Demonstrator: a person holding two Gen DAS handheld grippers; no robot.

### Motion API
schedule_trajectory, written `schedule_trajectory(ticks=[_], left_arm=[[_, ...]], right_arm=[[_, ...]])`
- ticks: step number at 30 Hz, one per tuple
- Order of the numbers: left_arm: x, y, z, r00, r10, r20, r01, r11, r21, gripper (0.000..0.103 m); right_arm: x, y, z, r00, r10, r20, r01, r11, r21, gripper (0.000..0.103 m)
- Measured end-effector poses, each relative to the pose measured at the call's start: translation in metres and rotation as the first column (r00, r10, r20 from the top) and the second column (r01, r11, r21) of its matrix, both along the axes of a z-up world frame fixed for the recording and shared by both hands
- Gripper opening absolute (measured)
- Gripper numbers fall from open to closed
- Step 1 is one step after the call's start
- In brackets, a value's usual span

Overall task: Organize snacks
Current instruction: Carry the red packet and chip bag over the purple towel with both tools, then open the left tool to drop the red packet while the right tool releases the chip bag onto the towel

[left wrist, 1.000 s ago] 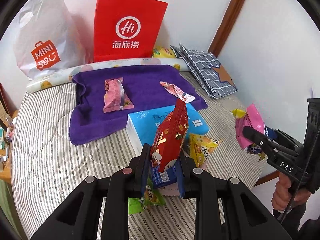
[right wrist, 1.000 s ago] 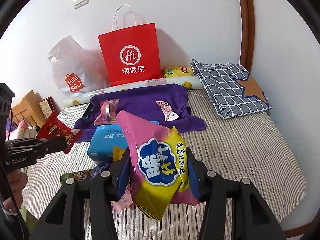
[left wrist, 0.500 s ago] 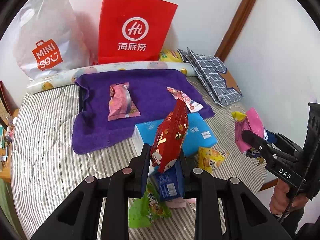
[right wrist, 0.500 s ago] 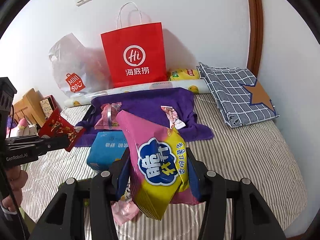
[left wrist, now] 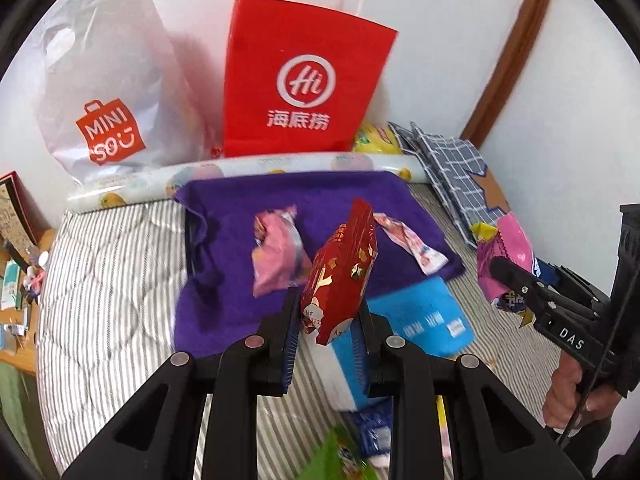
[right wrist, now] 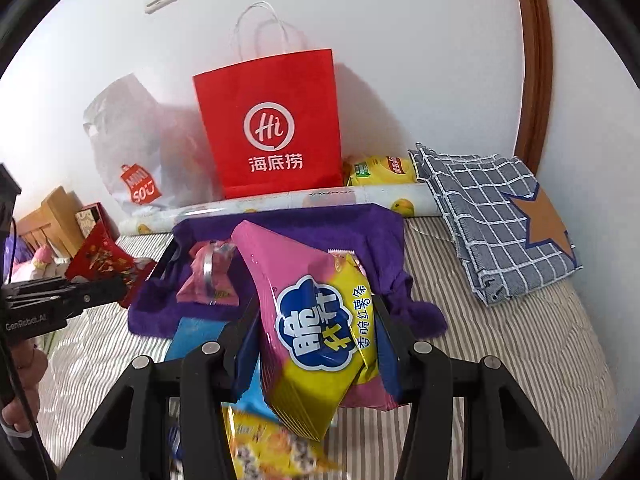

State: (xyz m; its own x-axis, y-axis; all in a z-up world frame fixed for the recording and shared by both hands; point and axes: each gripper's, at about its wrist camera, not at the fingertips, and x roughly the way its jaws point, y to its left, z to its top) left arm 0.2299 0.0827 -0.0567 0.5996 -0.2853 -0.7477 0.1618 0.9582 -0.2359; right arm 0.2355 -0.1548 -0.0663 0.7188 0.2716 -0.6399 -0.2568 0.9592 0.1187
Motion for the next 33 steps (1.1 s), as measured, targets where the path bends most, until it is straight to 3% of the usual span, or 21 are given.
schedule_trajectory(ticks=[10, 16, 25, 33], left_arm=[[0.050, 0.027, -0.008, 0.992, 0.123, 0.004, -0.123, 0.992, 0.036, 0.024], [0.067, 0.036, -0.032, 0.986, 0.163, -0.020, -0.162, 0.986, 0.043, 0.024], [0.075, 0.032, -0.067, 0.984, 0.168, -0.064, -0.161, 0.982, 0.099, 0.024], [0.074, 0.024, -0.080, 0.982, 0.169, -0.082, -0.158, 0.980, 0.124, 0.024]], right_arm=[[0.069, 0.011, -0.007, 0.999, 0.041, 0.000, -0.041, 0.999, 0.017, 0.048], [0.101, 0.017, -0.027, 0.998, 0.056, -0.026, -0.056, 0.998, 0.011, 0.048], [0.121, 0.009, -0.065, 0.989, 0.084, -0.118, -0.077, 0.995, 0.062, 0.048], [0.119, 0.016, -0.074, 0.988, 0.112, -0.106, -0.110, 0.994, 0.031, 0.048]])
